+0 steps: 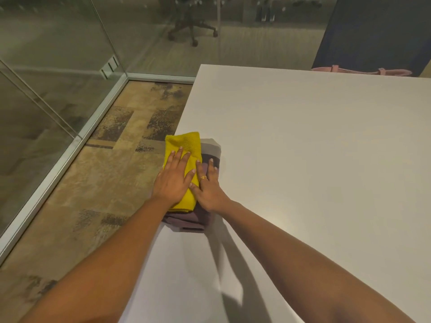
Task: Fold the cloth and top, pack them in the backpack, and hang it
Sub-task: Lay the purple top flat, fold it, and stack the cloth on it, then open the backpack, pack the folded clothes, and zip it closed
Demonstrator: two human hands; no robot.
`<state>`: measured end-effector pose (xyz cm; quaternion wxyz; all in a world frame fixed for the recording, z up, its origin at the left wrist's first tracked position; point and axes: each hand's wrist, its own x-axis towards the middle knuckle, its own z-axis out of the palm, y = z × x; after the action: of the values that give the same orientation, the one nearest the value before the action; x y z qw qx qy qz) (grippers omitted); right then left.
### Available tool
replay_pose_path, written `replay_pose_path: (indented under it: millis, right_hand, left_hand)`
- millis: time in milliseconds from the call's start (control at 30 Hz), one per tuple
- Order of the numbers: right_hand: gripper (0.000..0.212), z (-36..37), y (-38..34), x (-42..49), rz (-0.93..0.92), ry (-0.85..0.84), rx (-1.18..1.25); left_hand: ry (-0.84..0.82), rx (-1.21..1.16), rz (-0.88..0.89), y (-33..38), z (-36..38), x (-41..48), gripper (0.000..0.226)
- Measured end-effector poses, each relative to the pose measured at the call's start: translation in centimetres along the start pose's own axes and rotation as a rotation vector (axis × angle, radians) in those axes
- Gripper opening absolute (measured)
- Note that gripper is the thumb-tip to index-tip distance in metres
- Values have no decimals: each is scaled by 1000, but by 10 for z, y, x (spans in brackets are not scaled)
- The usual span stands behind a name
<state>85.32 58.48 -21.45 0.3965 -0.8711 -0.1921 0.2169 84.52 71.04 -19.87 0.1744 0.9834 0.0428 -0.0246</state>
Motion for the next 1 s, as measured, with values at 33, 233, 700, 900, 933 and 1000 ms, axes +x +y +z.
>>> replay_pose_path:
  millis: [33,233,700,900,933,1000]
  right_hand:
    - [63,-1,1,1,-5,-8,24]
    - [48,-11,11,-1,-56,32,246]
    - [61,-24,18,-29,-38,25,-42]
    - [61,-44,36,-55,21,83,-314]
    - [61,-49,41,-61,43,101,-341]
    - [60,-60,50,-77,93,135,-382]
  left_hand:
    - [1,-13,5,-1,1,-1,55]
    - [-47,97,8,8,5,-7,62]
    - [-10,274,-71,32,4,-15,59]
    - [-23,341,15,68,13,-25,59]
    - [-30,344,39,76,16,-28,58]
    - [-64,338,76,94,22,-32,57]
